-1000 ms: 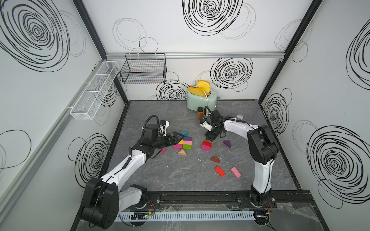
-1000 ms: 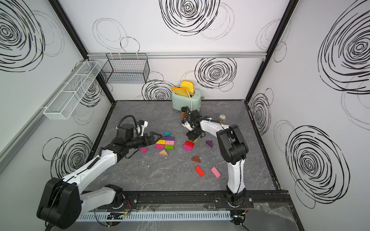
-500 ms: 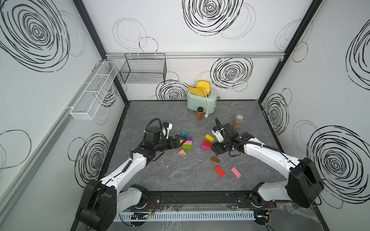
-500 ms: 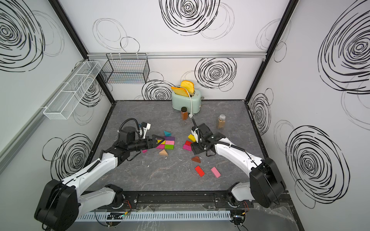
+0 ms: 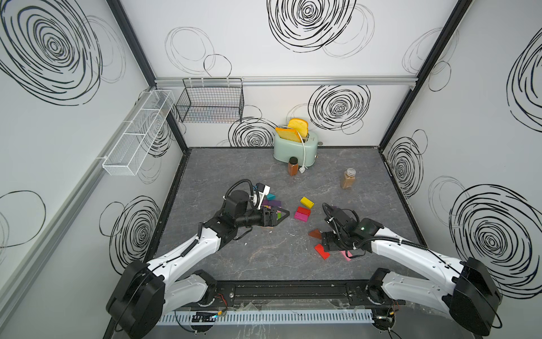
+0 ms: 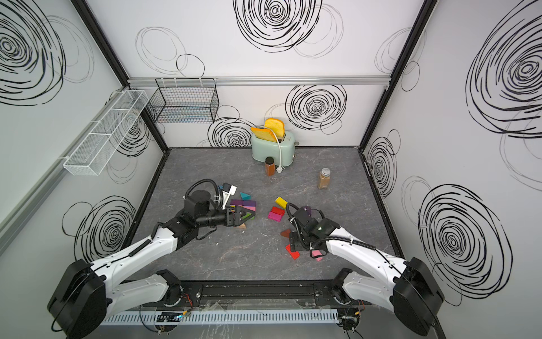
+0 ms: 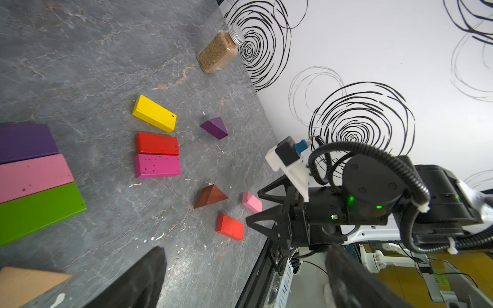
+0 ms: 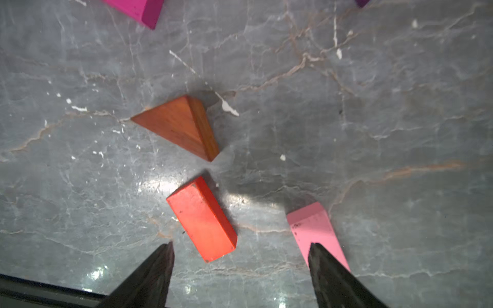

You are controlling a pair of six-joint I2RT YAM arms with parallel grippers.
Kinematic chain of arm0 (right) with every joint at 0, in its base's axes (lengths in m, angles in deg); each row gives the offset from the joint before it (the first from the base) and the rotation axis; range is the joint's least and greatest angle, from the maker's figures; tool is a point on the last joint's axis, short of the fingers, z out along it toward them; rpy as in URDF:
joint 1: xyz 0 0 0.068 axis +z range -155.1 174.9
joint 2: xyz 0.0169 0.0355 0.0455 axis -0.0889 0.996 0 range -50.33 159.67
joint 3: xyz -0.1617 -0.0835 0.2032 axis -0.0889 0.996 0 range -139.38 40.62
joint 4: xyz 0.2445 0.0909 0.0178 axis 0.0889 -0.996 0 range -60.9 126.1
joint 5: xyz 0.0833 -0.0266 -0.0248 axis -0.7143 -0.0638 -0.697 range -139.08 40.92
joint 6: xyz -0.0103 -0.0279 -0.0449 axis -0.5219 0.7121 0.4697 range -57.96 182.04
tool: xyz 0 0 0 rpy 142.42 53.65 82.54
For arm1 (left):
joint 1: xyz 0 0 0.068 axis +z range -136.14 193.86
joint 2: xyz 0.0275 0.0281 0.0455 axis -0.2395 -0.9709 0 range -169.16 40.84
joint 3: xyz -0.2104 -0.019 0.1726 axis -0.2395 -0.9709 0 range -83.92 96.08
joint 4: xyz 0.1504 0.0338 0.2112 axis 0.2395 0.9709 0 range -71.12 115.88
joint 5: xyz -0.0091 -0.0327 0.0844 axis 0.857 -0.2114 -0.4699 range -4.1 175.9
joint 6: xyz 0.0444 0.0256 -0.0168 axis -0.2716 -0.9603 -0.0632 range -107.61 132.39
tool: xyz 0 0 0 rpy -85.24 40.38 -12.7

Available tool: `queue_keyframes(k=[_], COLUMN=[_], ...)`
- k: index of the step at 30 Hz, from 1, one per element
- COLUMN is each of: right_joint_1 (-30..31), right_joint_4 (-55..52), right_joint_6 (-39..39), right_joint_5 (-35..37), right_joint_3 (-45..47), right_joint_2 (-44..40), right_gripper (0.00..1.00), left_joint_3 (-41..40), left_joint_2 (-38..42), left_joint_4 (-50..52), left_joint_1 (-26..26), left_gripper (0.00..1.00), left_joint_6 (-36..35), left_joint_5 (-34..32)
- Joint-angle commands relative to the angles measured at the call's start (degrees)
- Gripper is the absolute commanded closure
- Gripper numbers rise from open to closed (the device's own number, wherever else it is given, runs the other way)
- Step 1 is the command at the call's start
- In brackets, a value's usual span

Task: Assemble a piece of candy with building blocks
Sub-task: Pick up the building block from the center of the board.

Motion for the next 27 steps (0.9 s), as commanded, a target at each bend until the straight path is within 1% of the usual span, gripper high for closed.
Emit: queue_keyframes(k=[1,6,9,13,22,27], right_joint_1=[2.42,7.53,8.18,8.97,6.79,5.37], right_joint_4=[-3.71,2.67,5.19,4.66,7.04,8.76], right_joint_6=[-4.73,-3.26,0.1,3.2,7.67,10.48], right_joint_5=[2.55,2.51,0.24,-0.05,-1.1,-3.67], right_joint_3=[-0.38,-1.74,-2.08,-3.96,-4.43,-3.63], right_joint_2=[2.09,4.54,8.84,15.27,19.21,19.57], right_gripper=[0.18,0.17,0.18,0.2,0.38,0.54], left_joint_3=[-1.55,-2.86,-3.42,-3.95,-6.04,-7.17], left_joint_2=[1.39,3.32,4.19,5.38,8.58,10.37], left_joint_4=[-4.48,-3.46,-2.68,-1.35,2.47,4.55], left_joint_1=[-0.59,-1.28,-1.68,-1.36,2.79,6.39], left_gripper=[0.02,0.02,0.02,0.02,0.02,0.02], left_joint_6=[1.33,0.54,0.36,-0.12,-1.44,-1.67], left_joint_5=[1.12,1.12,1.12,1.0,1.17,2.01])
